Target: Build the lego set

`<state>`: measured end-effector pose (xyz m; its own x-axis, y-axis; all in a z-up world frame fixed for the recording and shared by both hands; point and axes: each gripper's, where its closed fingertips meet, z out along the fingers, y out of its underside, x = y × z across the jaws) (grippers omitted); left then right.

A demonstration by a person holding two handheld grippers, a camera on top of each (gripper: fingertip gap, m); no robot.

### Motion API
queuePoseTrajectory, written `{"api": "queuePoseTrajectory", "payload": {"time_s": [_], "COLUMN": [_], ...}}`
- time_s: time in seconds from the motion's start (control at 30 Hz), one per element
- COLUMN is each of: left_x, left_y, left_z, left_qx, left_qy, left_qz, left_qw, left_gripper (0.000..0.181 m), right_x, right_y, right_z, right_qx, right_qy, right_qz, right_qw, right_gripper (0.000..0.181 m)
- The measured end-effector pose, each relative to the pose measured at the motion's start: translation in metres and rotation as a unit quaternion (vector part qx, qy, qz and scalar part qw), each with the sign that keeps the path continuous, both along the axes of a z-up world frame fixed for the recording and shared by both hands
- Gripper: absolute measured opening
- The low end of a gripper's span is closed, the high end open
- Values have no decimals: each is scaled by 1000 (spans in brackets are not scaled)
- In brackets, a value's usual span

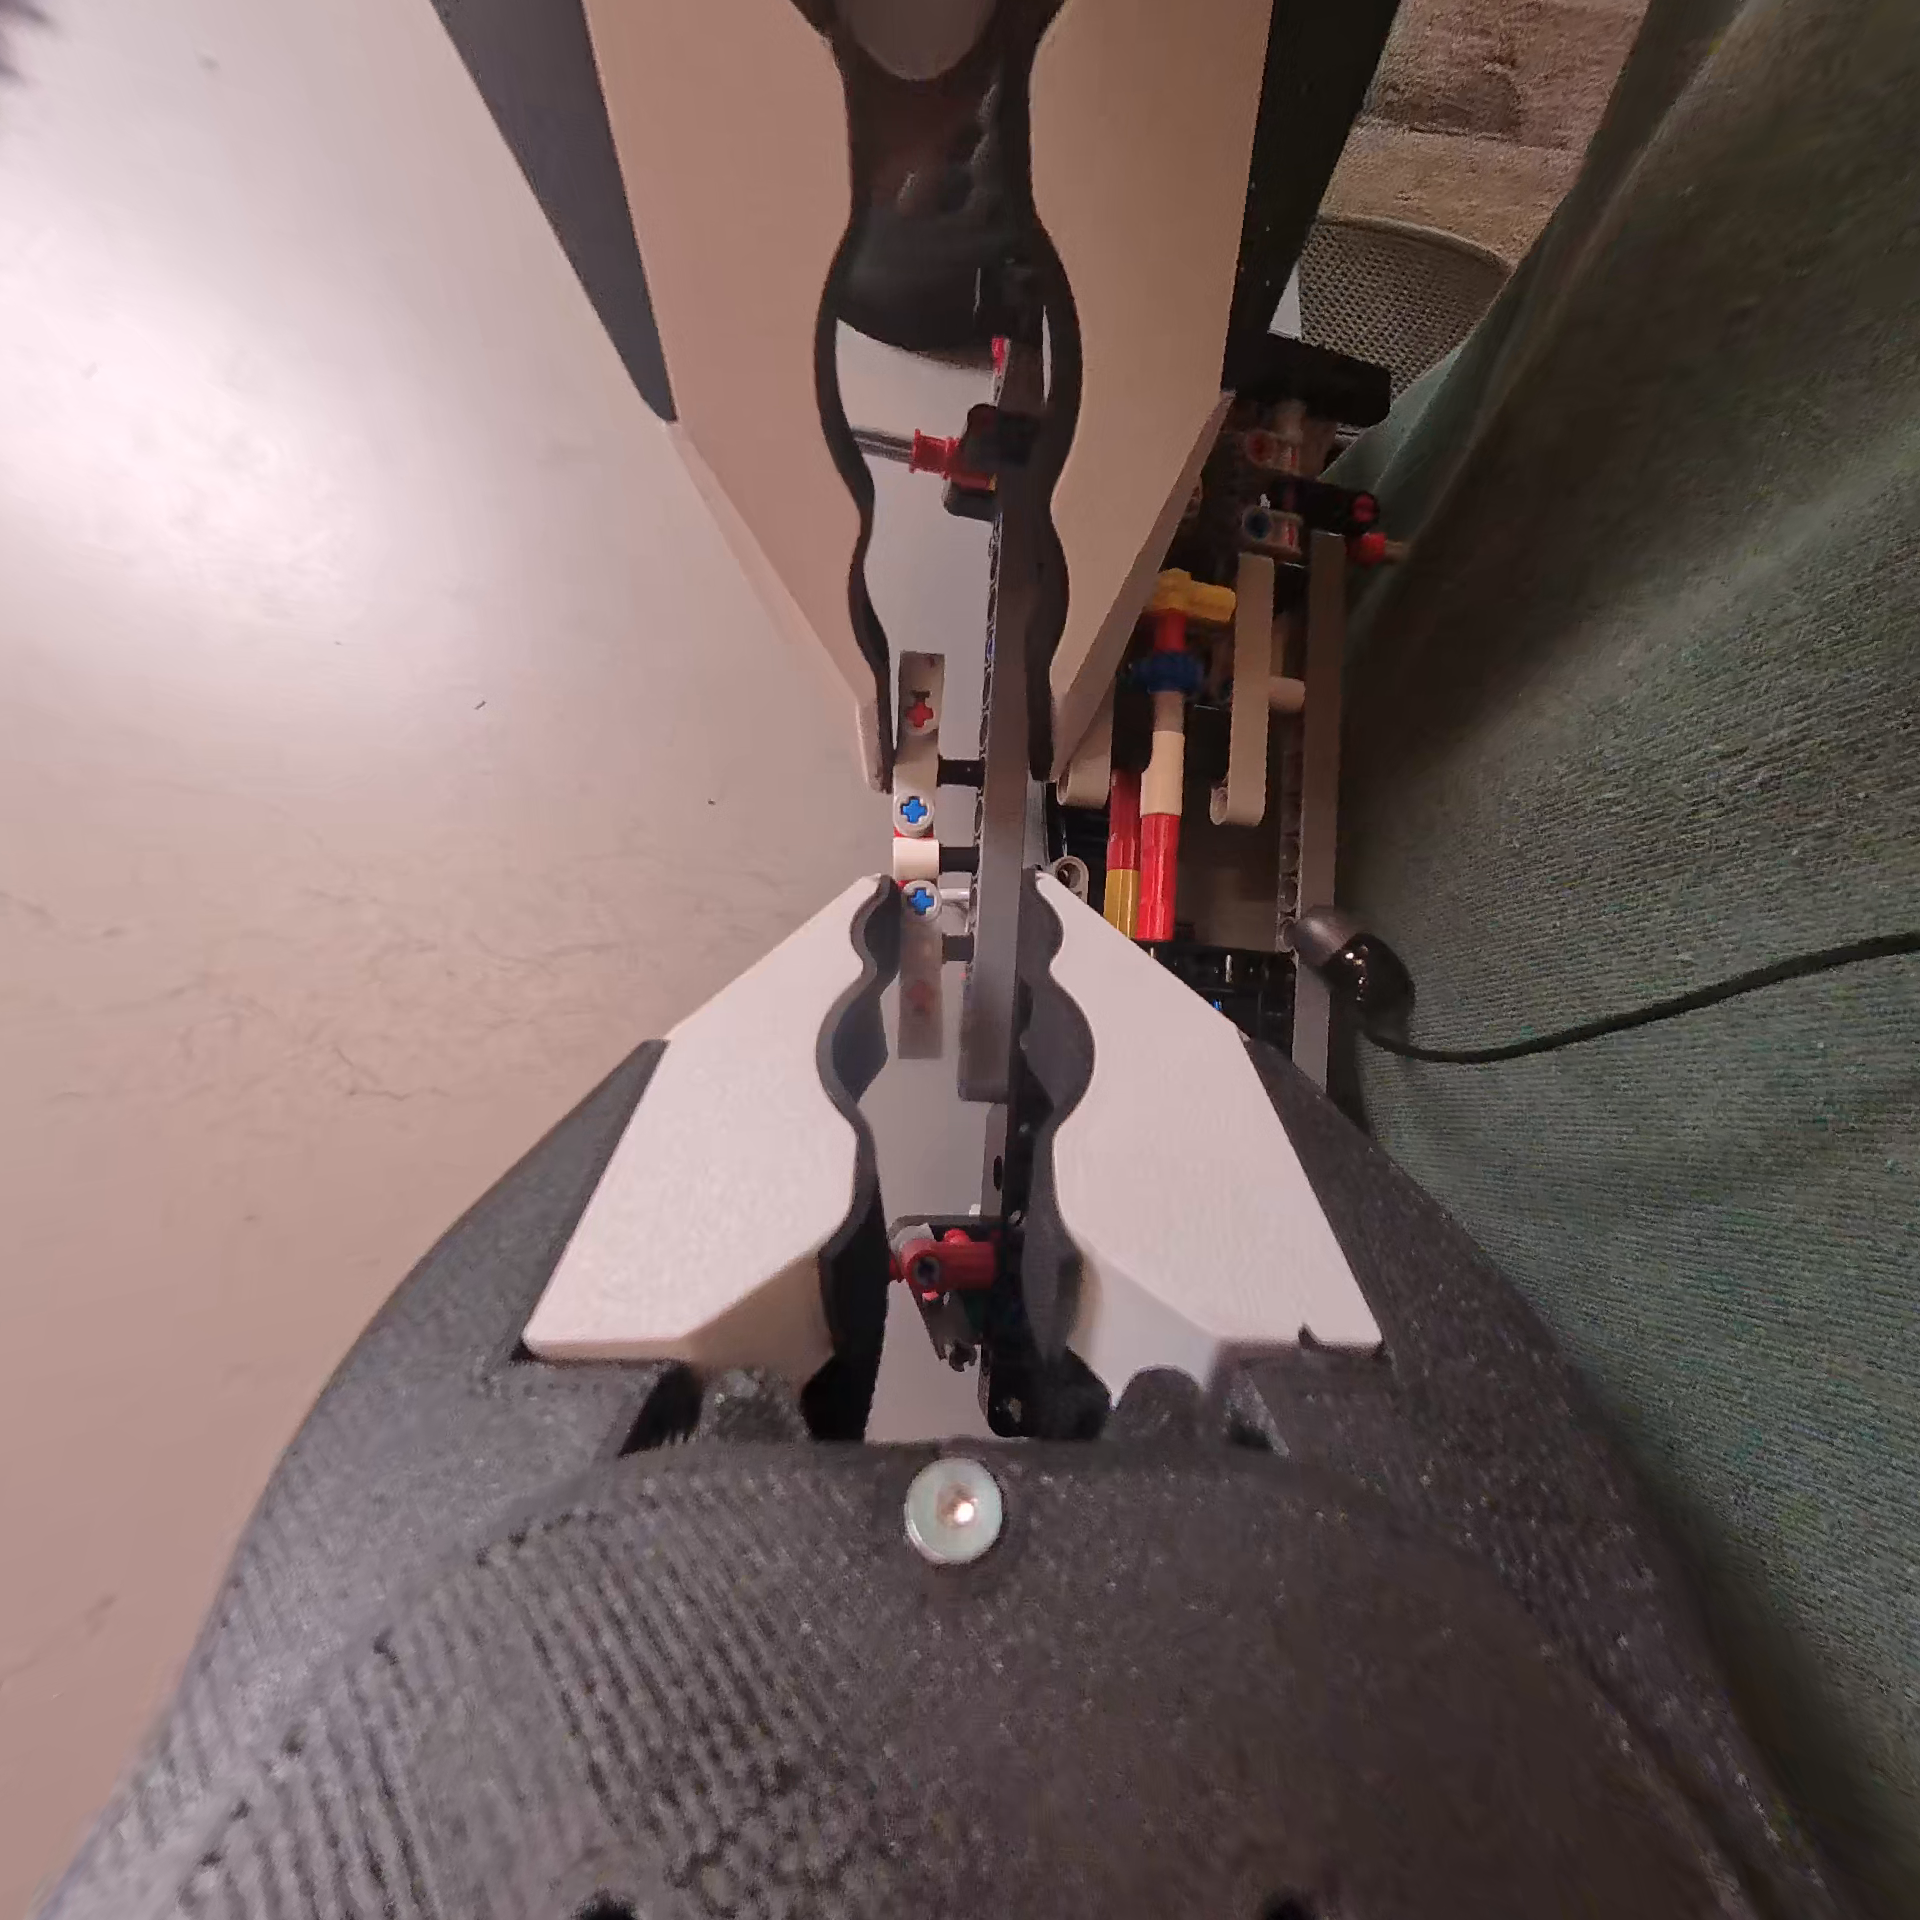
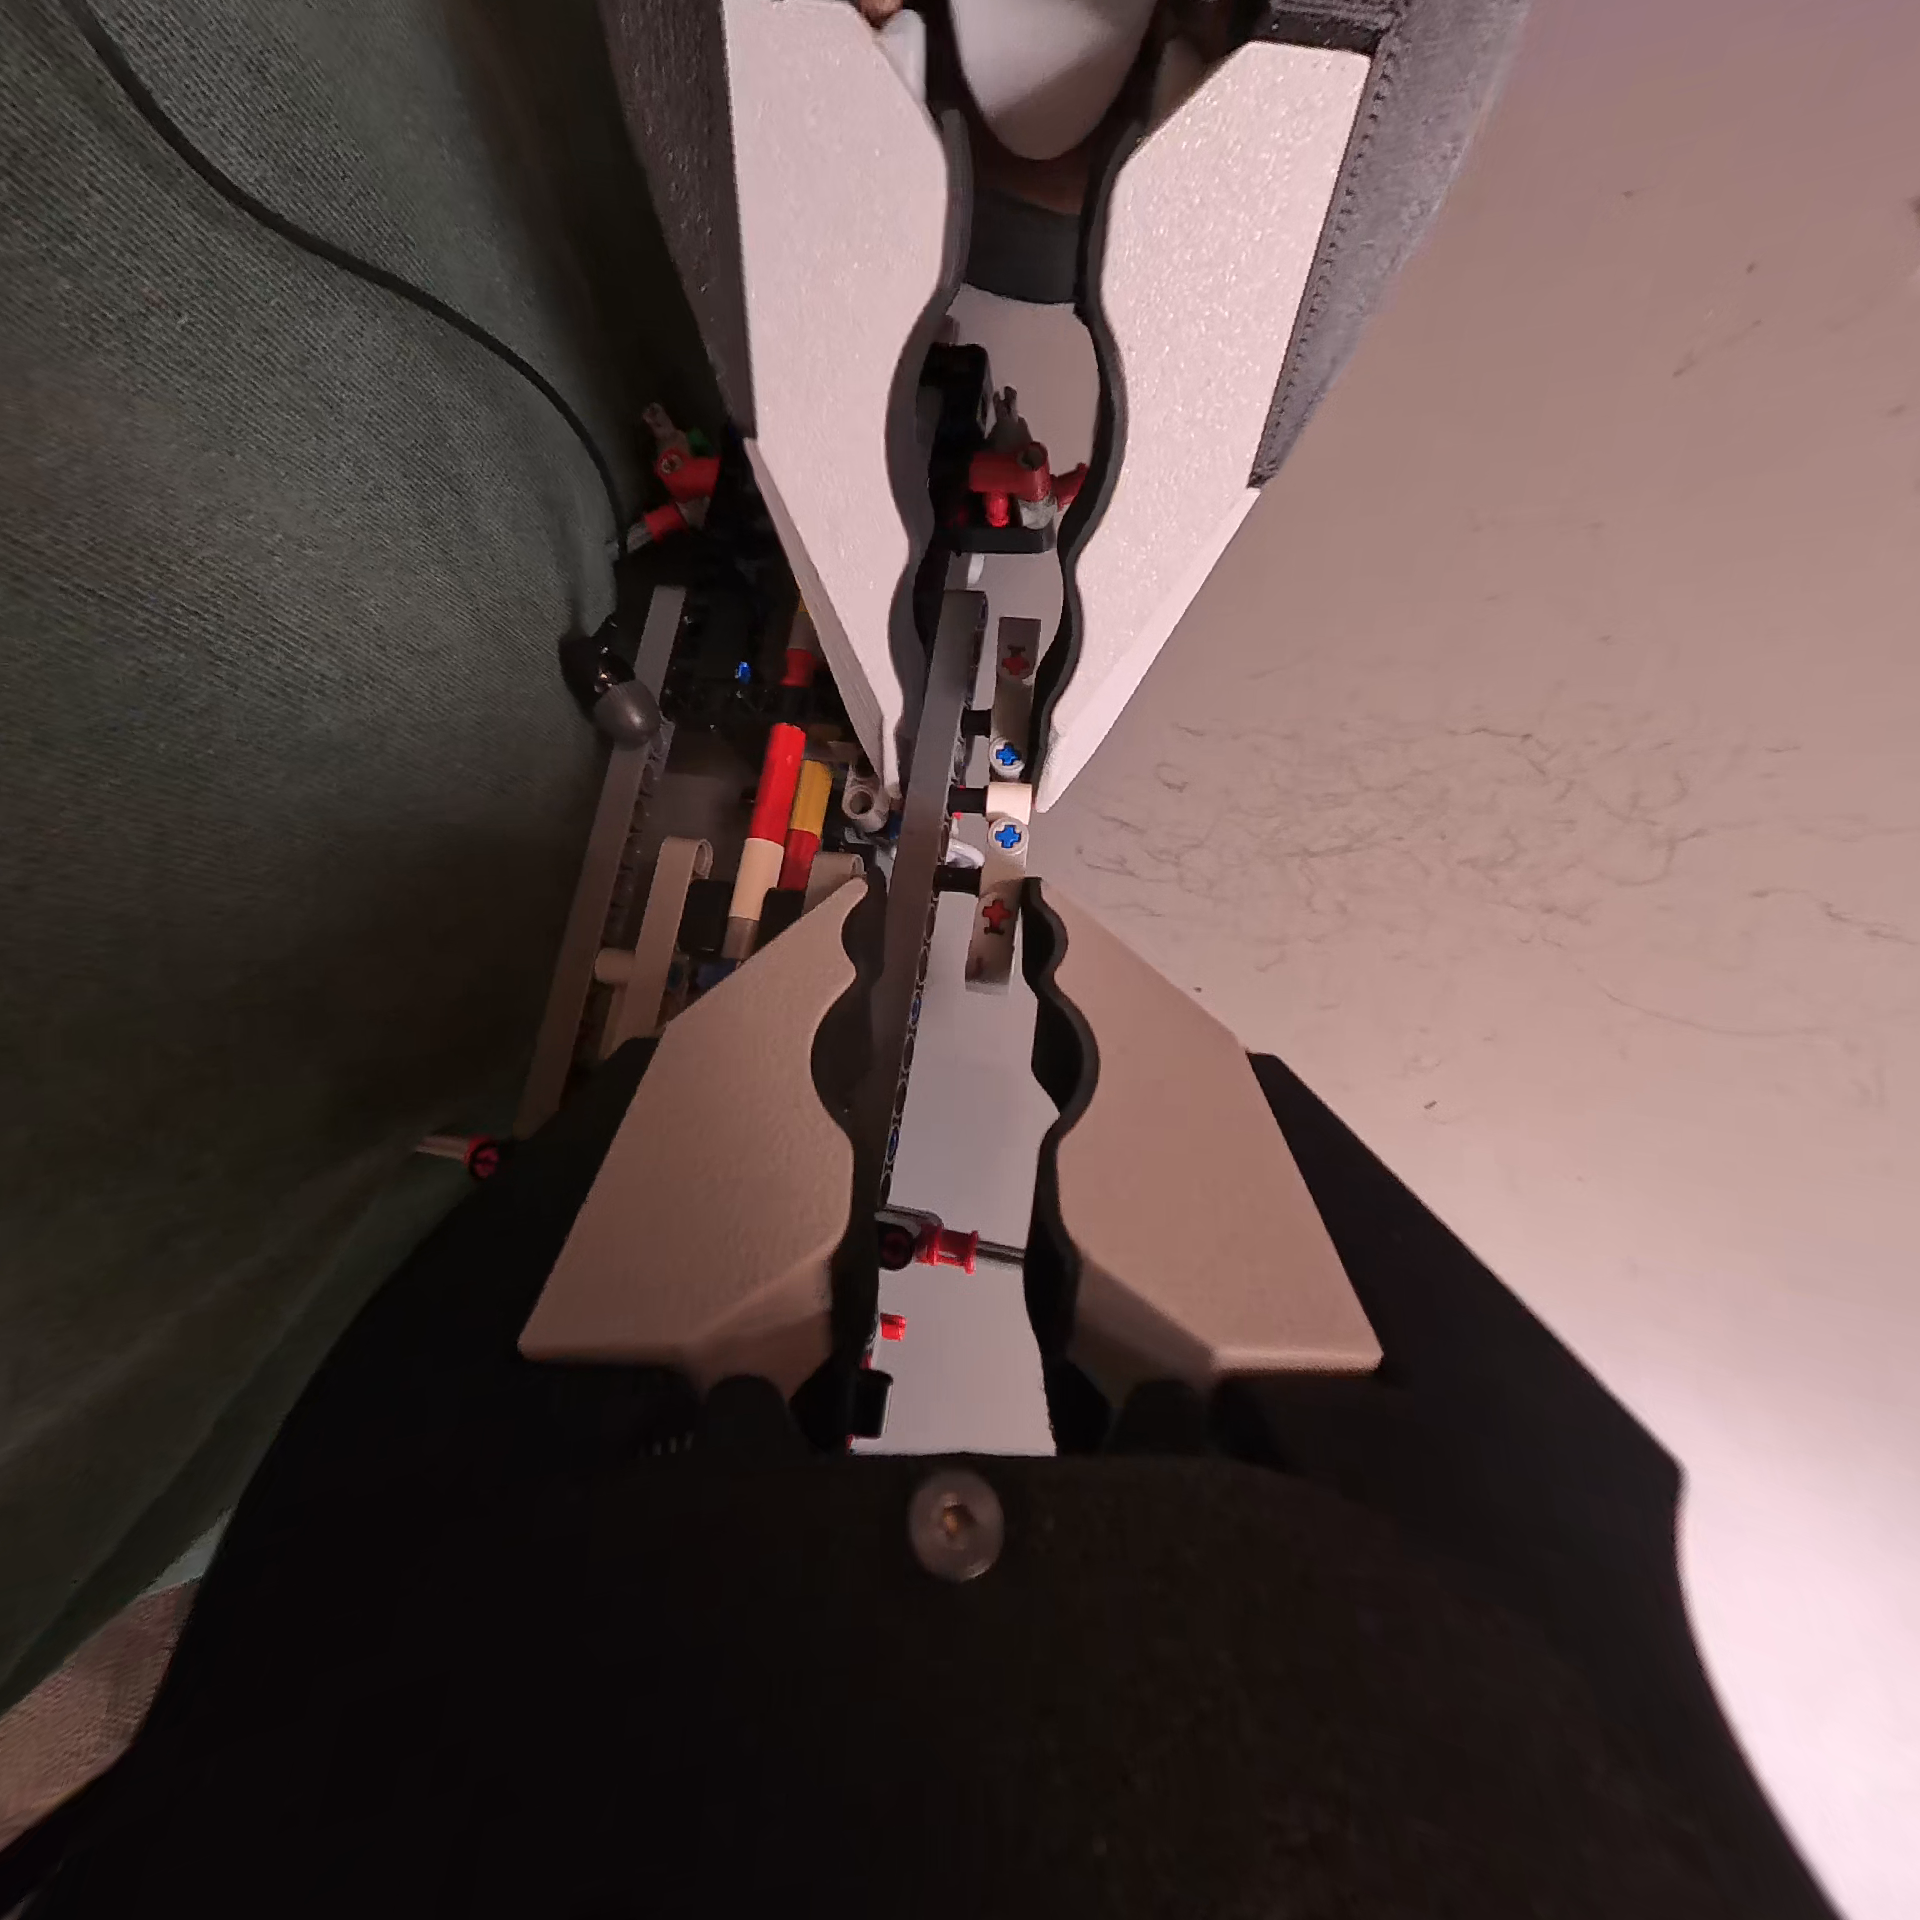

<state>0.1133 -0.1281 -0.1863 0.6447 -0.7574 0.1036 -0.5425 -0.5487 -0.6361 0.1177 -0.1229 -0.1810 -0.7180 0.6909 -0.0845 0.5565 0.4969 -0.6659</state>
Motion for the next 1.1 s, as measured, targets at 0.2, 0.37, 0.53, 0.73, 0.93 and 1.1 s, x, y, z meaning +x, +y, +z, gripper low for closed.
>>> {"api": "queuePoseTrajectory", "payload": {"time_s": [0.2,0.37,0.53,0.73,0.93,1.1], "left_x": [0,0,0,1,2,1], "left_y": [0,-1,-1,-1,-1,-2], "left_z": [0,0,0,1,1,0], "left_qx": [2,4,3,-2,6,7], "left_qy": [5,9,1,-7,0,1], "left_qz": [-3,-7,-9,-8,-10,-5], "left_qw": [1000,1000,1000,1000,1000,1000], "left_gripper": [21,21,21,21,21,21], "right_x": [3,2,3,6,7,4], "right_y": [1,0,0,0,-1,-1], "right_z": [-1,-1,-1,0,-1,-2], "right_qx": [-10,3,14,-38,-13,13], "right_qy": [-23,-9,-5,-42,-31,-36], "right_qz": [3,22,40,47,73,49], "right_qw": [1000,1000,999,997,997,998], "right_gripper": [25,24,24,25,24,24]}}
